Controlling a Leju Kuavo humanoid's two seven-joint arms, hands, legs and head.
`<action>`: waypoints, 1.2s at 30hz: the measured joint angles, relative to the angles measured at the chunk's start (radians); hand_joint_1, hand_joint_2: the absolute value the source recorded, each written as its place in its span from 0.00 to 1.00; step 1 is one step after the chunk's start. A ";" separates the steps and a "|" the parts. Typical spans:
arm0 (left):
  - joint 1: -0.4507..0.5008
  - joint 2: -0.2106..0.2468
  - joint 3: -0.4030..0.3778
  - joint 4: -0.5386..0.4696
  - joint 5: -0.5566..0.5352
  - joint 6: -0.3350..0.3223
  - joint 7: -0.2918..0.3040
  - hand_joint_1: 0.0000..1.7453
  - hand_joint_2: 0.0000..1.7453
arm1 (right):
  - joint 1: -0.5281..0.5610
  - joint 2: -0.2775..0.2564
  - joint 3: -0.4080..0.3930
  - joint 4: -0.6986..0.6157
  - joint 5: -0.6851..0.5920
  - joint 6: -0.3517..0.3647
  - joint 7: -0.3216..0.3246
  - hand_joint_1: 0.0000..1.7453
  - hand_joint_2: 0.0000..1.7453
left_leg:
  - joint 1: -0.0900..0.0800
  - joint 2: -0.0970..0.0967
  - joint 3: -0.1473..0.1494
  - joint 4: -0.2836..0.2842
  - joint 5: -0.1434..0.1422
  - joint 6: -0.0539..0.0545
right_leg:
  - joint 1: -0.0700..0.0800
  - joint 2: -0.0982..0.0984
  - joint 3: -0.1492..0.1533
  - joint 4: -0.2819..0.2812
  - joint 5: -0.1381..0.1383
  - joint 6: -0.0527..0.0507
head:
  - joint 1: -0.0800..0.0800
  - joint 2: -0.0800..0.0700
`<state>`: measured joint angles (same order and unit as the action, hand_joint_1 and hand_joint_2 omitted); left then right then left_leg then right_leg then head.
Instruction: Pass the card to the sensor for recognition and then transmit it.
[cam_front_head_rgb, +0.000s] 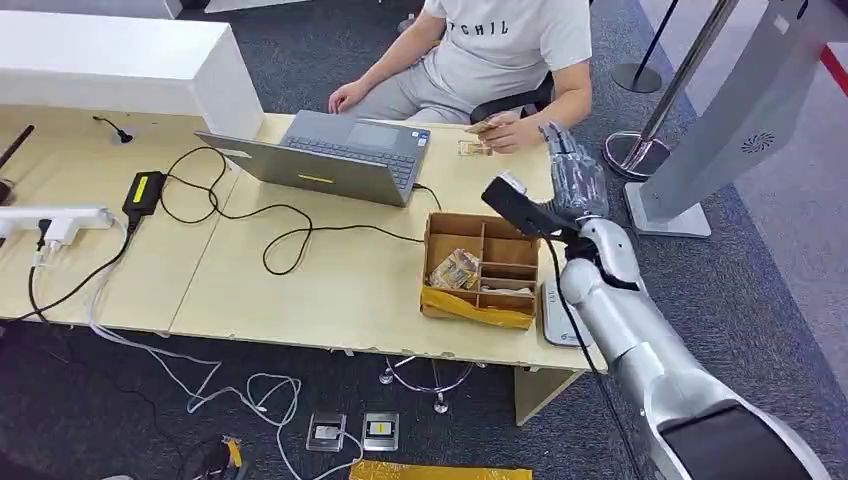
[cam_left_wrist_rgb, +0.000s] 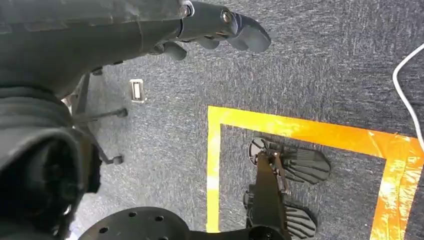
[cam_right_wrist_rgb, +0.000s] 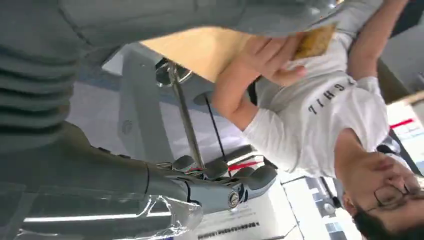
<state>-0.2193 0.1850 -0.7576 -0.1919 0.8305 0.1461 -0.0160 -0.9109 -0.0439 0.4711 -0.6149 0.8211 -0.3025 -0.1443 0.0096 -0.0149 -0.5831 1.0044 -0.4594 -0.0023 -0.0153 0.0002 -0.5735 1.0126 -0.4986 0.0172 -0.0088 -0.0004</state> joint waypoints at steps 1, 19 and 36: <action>0.002 0.000 0.000 0.000 0.002 0.000 0.000 0.00 0.00 | 0.000 -0.001 -0.013 0.006 -0.069 0.014 -0.021 0.00 0.00 | 0.000 0.000 0.000 0.000 0.000 0.000 | 0.000 0.000 0.000 0.000 0.000 0.000 | 0.000 0.000; 0.035 0.013 0.000 0.000 0.023 0.001 -0.008 0.00 0.00 | -0.026 -0.201 -0.299 0.189 -0.560 0.188 0.006 0.00 0.00 | 0.001 0.001 0.000 0.001 -0.001 0.000 | 0.001 0.001 -0.001 -0.001 0.001 0.001 | 0.000 0.000; 0.070 0.012 0.001 0.000 0.070 0.007 -0.043 0.00 0.00 | 0.287 -0.456 -0.503 0.296 -0.854 0.070 0.254 0.00 0.00 | 0.004 -0.011 0.001 0.001 -0.004 0.001 | 0.004 -0.013 0.008 -0.005 -0.005 0.000 | 0.000 0.000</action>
<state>-0.1493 0.1968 -0.7565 -0.1915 0.9007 0.1533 -0.0591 -0.6239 -0.4998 -0.0322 -0.3194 -0.0327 -0.2326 0.1095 0.0141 -0.0263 -0.5817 1.0053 -0.4639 -0.0012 -0.0109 -0.0126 -0.5659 1.0078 -0.5035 0.0170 -0.0092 -0.0004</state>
